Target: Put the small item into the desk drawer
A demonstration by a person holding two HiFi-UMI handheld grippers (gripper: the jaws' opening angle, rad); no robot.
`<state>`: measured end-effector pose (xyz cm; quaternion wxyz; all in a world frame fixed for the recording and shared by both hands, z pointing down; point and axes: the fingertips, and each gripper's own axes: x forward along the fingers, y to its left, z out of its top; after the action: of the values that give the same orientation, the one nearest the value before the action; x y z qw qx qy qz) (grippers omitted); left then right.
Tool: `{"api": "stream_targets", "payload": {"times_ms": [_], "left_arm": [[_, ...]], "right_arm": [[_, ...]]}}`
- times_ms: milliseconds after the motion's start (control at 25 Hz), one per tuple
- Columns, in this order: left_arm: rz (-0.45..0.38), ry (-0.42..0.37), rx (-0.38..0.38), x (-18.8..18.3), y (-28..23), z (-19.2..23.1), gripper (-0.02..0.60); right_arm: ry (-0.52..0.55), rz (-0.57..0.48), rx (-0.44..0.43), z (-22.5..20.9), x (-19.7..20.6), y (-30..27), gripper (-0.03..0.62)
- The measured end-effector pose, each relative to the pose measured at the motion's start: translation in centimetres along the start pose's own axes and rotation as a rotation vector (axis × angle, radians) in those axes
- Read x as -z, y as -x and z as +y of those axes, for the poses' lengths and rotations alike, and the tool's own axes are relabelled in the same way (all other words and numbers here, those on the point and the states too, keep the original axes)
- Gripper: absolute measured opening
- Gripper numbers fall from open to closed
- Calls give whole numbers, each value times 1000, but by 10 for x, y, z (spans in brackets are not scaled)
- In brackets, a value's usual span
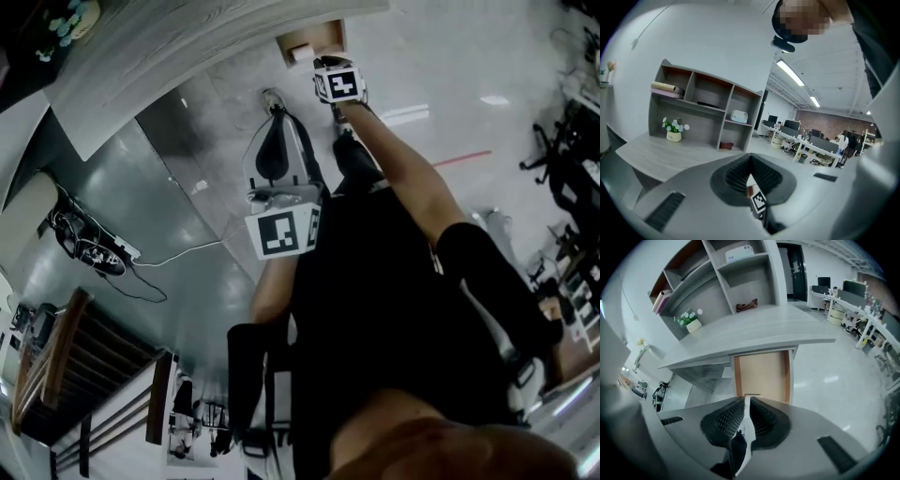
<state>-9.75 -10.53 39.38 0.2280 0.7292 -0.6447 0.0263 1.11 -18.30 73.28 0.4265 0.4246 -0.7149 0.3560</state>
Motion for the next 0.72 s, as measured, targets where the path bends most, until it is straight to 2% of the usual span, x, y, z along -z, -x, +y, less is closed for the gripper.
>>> {"api": "stream_targets", "payload": {"times_ms": [320, 720], "left_arm": [[-26, -71, 10, -5, 36, -41, -15], [-102, -85, -43, -10, 77, -105, -15]], "right_arm": [[30, -77, -50, 2, 4, 73, 1], [112, -240, -141, -6, 8, 172, 0]]}}
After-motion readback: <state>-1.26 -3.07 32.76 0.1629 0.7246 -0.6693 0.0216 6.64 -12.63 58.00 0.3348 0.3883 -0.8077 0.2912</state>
